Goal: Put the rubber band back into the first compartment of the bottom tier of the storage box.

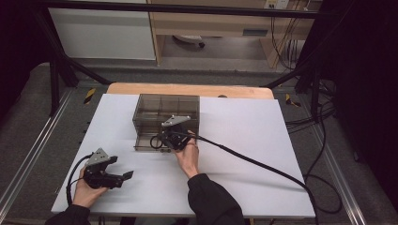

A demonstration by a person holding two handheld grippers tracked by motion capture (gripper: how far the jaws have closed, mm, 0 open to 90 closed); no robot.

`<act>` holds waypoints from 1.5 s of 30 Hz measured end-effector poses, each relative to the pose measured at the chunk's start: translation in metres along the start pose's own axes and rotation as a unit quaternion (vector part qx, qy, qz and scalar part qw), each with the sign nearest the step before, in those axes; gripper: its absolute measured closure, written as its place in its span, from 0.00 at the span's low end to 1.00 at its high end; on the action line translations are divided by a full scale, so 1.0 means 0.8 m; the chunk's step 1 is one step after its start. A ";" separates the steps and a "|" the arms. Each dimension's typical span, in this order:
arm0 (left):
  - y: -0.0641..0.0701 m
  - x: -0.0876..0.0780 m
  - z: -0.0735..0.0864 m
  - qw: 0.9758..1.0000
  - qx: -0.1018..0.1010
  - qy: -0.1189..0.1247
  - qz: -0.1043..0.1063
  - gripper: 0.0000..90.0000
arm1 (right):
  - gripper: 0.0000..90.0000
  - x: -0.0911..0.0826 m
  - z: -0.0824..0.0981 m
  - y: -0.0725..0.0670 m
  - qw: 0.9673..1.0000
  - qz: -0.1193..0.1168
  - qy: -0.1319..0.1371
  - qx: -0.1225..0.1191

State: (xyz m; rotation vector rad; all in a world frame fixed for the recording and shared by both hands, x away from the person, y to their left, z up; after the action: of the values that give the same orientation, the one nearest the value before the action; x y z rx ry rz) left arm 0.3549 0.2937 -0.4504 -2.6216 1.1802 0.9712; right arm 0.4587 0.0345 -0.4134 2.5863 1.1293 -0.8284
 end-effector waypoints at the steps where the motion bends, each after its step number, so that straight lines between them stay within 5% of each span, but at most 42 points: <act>1: 0.000 0.000 0.000 1.000 0.000 0.000 0.000 0.07 | 0.97 0.001 -0.001 -0.001 1.000 -0.002 0.000 0.002; 45: 0.001 0.001 0.000 1.000 0.002 -0.001 0.001 0.07 | 0.97 0.073 0.001 -0.008 0.999 0.028 -0.027 0.001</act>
State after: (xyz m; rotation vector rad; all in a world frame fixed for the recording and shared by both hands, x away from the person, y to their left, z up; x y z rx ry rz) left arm 0.3546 0.2926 -0.4504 -2.6157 1.1836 0.9699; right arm 0.4857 0.0745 -0.4467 2.5677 1.0369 -0.8809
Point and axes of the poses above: each handheld gripper's, and its own axes: x roughly forward along the jaws, z roughly out of its underside, y roughly to its right, the point moved 1 cm from there along x, roughly forward along the jaws, and after that the axes turned 6 degrees about z, right-handed, at the moved point
